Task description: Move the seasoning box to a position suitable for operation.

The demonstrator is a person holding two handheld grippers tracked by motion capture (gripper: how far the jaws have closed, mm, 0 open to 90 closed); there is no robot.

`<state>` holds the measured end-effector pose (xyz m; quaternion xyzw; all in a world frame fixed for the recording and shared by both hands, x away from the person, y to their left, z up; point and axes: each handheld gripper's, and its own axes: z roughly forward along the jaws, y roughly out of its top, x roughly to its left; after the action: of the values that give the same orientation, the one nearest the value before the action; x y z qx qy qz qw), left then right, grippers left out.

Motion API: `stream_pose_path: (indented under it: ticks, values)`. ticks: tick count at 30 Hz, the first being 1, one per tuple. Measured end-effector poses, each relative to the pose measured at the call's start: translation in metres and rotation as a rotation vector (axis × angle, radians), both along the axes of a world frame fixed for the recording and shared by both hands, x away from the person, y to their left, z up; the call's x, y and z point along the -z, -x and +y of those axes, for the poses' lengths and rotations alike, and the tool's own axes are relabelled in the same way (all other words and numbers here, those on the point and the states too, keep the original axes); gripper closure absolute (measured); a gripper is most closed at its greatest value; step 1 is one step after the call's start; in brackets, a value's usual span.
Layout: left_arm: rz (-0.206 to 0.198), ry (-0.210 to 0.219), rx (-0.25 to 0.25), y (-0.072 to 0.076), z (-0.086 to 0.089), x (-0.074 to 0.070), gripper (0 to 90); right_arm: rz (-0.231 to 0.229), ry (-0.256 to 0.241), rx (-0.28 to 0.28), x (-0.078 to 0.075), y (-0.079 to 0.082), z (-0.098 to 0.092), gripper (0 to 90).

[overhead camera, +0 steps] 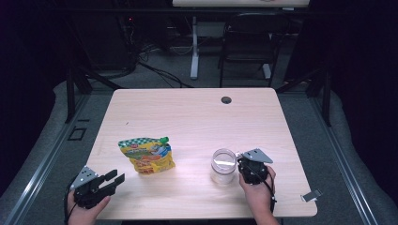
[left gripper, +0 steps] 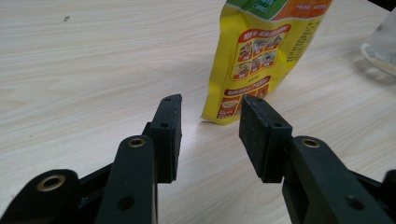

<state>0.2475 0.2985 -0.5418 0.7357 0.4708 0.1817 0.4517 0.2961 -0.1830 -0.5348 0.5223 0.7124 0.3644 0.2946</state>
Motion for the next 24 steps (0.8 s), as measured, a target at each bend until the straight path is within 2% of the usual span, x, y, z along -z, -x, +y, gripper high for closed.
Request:
stream_pose_path:
  ticks: [6,14,18,23,24]
  values:
    - [-0.002,0.013,0.018,0.0,-0.006,0.0,60.6,0.005,0.007,-0.022,0.004,0.001,0.011,86.4]
    - [0.007,-0.003,0.071,0.001,-0.019,-0.001,62.0,0.011,0.0,-0.028,0.008,0.002,0.015,86.4]
    - [0.006,0.021,0.089,-0.001,-0.027,-0.002,62.7,0.021,0.014,-0.033,0.012,0.004,0.018,86.3]
    - [-0.003,0.008,0.151,-0.004,-0.045,-0.005,63.3,0.03,0.02,-0.037,0.015,0.011,0.02,86.0]
    - [-0.003,0.004,0.166,-0.004,-0.05,-0.006,63.4,0.042,-0.002,-0.038,0.015,0.015,0.019,84.5]
